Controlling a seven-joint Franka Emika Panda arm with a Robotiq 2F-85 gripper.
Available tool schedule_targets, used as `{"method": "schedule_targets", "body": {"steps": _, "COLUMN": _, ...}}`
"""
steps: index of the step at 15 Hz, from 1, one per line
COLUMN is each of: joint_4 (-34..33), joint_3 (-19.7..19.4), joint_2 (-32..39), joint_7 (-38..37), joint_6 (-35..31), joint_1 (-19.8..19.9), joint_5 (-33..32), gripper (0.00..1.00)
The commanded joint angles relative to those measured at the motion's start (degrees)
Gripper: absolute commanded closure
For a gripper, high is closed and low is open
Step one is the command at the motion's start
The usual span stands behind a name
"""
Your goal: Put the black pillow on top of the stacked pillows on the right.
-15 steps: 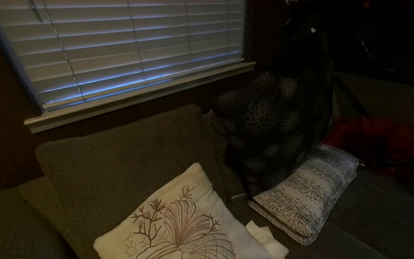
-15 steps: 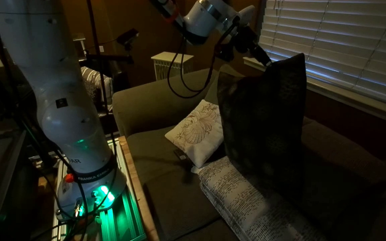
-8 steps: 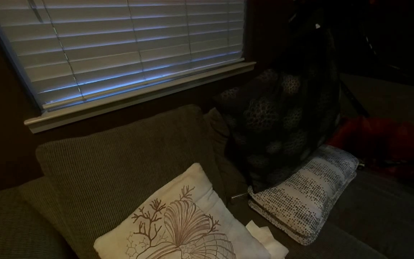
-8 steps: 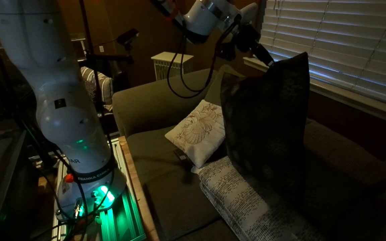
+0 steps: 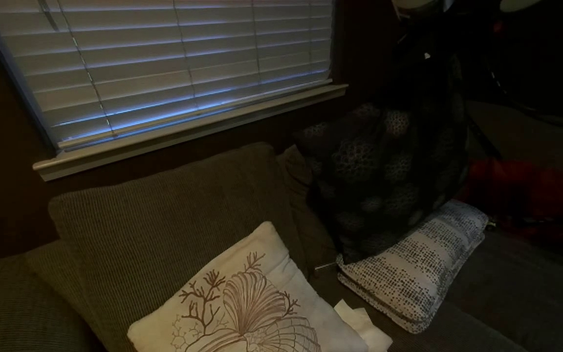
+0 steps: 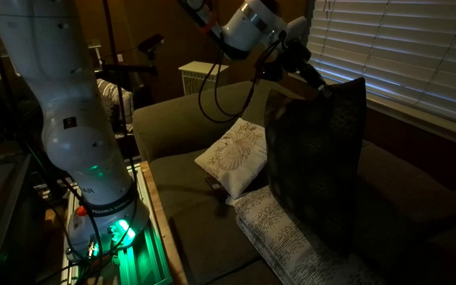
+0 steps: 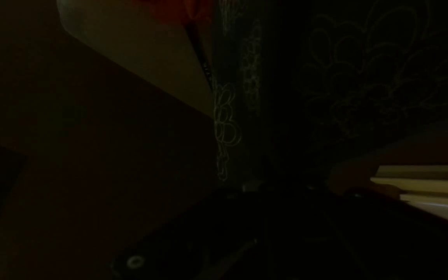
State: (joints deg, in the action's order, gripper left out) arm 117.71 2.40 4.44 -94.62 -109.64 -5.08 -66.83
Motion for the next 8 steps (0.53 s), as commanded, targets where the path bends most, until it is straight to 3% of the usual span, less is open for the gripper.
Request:
{"method": "schedule_targets", "body": {"steps": 1, "joint_4": -1.2, "joint_3": -0.4, "joint_2": -0.5, "joint_7": -4.0, "joint_6": 1.7, "joint_1": 0.8, "joint_5": -5.2, "gripper": 0.99}}
{"method": "schedule_targets", "body": {"steps": 8, "joint_4": -1.5, "joint_3": -2.4, "joint_2": 2.9, "joint_7": -8.2, "joint_6": -1.2, "joint_1": 3.1, "joint_5": -13.0, "gripper": 0.99}}
